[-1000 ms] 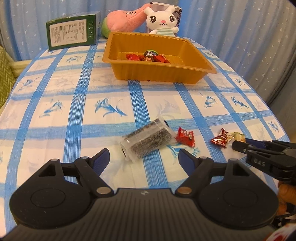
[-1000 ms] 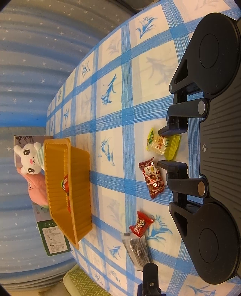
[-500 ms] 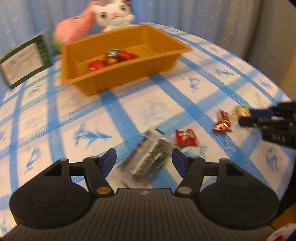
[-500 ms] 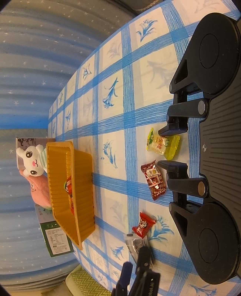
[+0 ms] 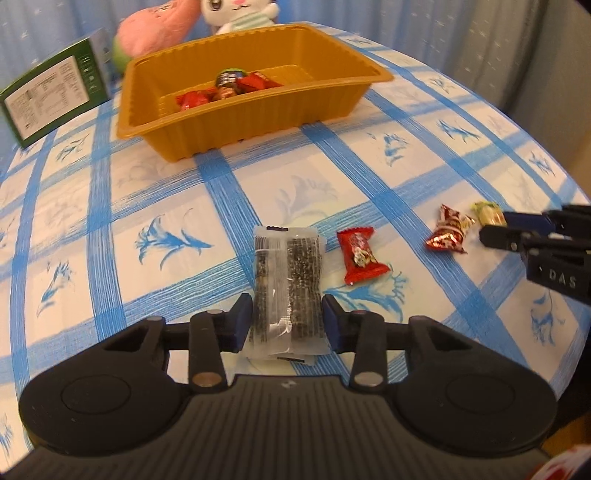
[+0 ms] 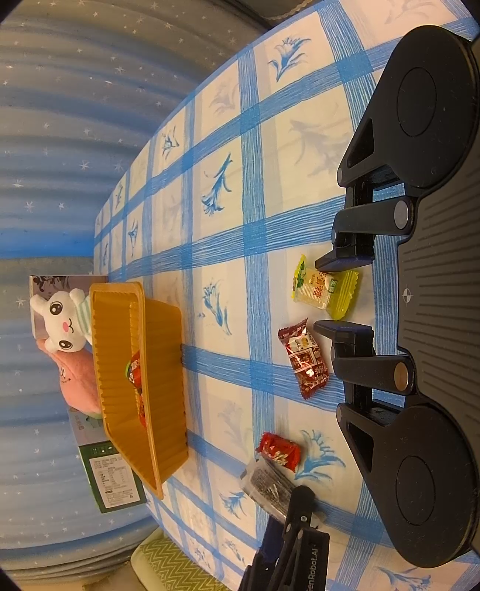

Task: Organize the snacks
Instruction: 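Grasp the clear seaweed packet with the left tool while the right tool grasps the yellow candy, then carry the seaweed packet and yellow candy over the orange tray with both tools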

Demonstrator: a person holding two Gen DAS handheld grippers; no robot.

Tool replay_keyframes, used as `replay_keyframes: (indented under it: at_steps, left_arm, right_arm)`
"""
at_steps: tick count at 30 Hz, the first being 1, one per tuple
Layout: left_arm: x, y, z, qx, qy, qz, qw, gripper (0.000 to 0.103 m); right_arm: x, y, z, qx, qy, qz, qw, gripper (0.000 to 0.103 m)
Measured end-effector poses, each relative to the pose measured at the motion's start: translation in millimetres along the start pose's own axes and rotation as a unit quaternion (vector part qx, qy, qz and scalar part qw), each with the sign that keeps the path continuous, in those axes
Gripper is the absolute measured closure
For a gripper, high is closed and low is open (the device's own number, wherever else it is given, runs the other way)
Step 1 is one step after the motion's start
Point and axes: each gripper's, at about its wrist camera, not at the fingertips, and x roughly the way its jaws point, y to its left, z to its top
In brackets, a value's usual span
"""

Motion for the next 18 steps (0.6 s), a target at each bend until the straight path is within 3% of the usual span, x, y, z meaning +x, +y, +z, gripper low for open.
replay_keyframes:
  at_steps: [6, 18]
  left_arm:
    - [-5.8, -6.5, -6.9, -0.038, -0.01, 0.026, 0.9989, 0.07]
    - [-30.7, -14.2, -23.2, -0.092, -0.019, 0.035, 0.995, 0.07]
  right_arm:
    - [-5.7, -1.6, 1.6, 0.0, -0.007, -0.002, 1.0, 0.074]
    - [-18.5, 1.6, 5.5, -0.002, -0.019, 0.006, 1.0, 0.074]
